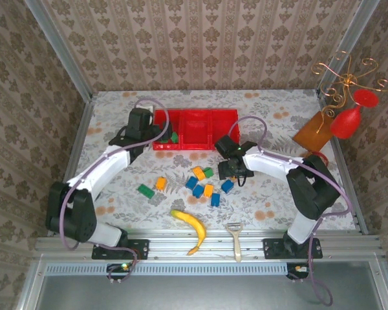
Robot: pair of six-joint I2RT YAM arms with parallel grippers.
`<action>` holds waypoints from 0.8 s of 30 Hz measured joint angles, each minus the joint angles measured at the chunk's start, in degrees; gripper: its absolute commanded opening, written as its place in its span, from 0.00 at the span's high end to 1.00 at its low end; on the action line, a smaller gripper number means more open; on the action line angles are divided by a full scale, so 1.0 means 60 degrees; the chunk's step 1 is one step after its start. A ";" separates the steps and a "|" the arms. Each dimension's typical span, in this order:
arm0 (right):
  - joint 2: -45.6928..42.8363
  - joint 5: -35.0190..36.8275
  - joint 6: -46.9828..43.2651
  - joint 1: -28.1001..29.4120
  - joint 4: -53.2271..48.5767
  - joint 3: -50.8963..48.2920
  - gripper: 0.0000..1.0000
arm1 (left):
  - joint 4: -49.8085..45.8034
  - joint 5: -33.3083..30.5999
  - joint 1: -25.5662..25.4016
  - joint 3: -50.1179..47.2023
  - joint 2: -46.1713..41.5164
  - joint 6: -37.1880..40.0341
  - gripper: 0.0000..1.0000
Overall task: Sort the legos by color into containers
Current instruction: Pick up the lego from the center of the table.
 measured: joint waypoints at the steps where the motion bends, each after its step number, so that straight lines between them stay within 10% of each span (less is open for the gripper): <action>1: 0.0095 -0.0025 -0.0022 0.0000 -0.0018 0.0036 0.18 | 0.0047 0.0015 0.0073 -0.0240 -0.0288 -0.0069 0.00; 24: 0.0528 -0.0455 -0.0113 -0.0732 0.0361 0.0270 0.39 | -0.0568 0.0215 0.1013 -0.2568 -0.3115 -0.0699 0.00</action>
